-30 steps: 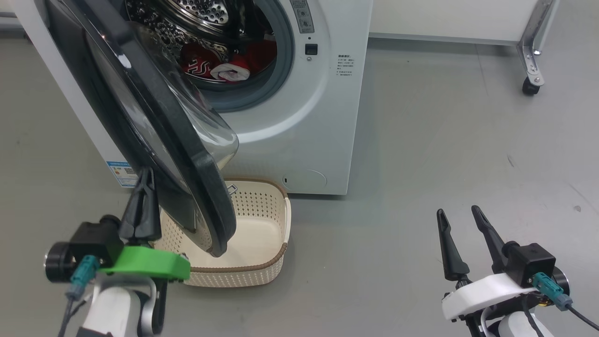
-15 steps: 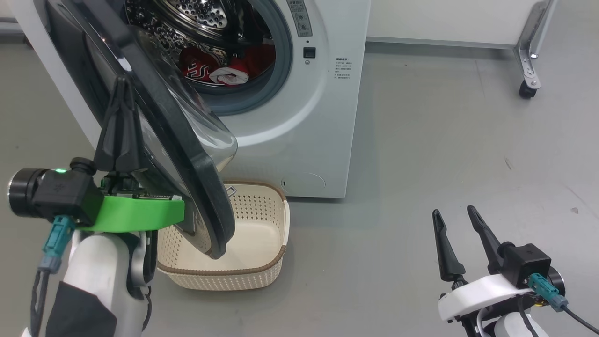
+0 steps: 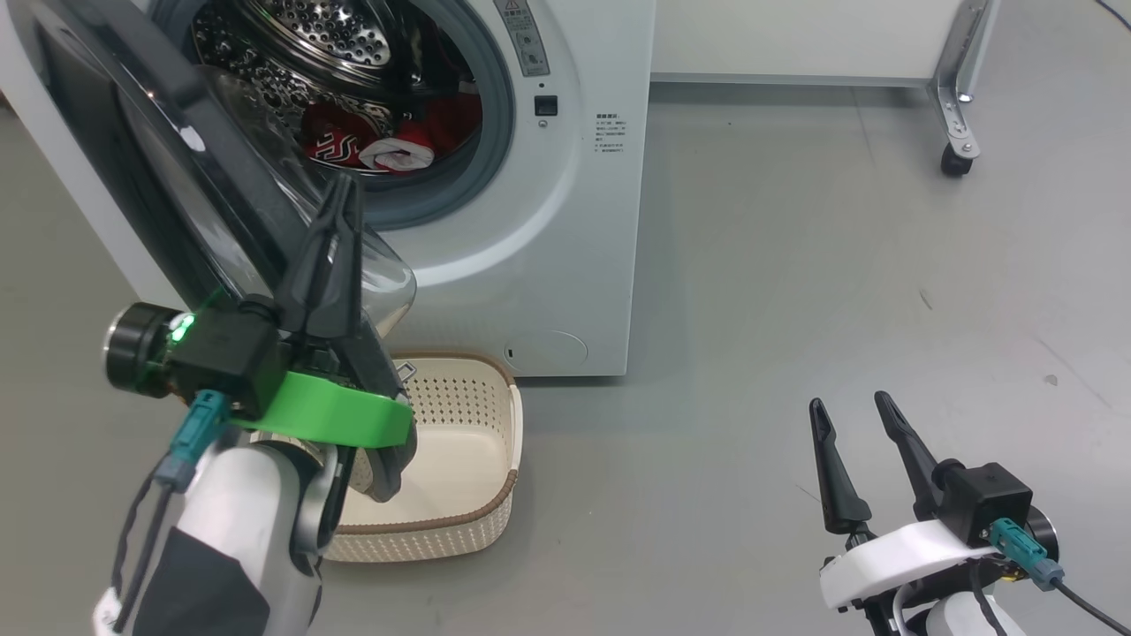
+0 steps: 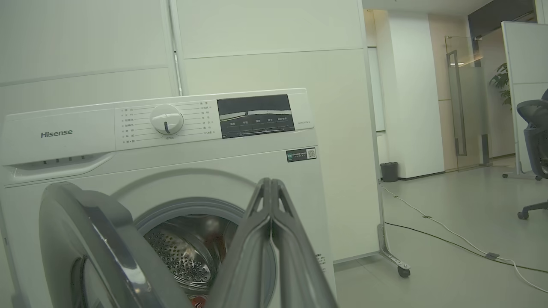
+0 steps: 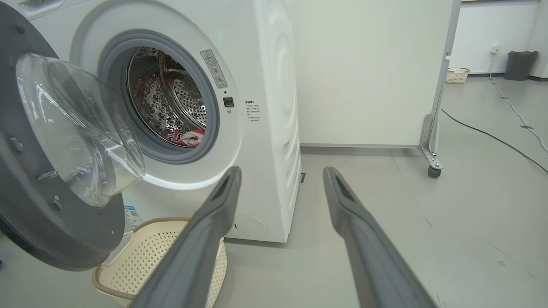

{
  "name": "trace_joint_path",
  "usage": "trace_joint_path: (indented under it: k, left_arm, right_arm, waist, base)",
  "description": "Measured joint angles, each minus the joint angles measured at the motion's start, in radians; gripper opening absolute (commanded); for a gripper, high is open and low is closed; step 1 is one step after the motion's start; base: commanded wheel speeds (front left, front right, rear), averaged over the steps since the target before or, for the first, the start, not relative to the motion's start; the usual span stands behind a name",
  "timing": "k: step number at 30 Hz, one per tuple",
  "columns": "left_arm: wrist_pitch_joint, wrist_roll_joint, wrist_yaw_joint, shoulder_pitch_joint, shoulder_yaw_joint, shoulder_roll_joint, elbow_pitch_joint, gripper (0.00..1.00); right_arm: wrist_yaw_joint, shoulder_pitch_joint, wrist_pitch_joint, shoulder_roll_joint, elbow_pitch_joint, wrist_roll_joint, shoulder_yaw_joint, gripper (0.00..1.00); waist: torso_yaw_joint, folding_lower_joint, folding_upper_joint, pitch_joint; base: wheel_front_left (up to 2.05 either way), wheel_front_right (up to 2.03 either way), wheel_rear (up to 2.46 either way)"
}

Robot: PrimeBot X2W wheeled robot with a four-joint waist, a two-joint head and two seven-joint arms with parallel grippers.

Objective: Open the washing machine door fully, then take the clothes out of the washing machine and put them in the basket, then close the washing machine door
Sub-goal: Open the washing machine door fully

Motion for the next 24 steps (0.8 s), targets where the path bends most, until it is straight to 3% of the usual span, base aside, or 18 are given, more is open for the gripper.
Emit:
trace_joint_path:
  k: [8,24]
  left_arm:
    - [0.062,0.001,-0.013,0.017,-0.062,-0.007,0.070,0.00]
    - [0.123,-0.017,-0.016,0.109,-0.087,-0.017,0.242,0.00]
  right_arm:
    - [0.009,0.001,0.000,0.010,0.002,-0.009,-0.003,1.00]
    - [0.014,0.002,0.000,0.020,0.002,-0.019,-0.018,1.00]
  waist:
    - [-0.029,0.0000,0.0000,0.008]
    - [-0.060,0.0000,0.0000,0.028]
  base:
    - [0.00,0.00,0.00]
    - [0.00,0.00,0.00]
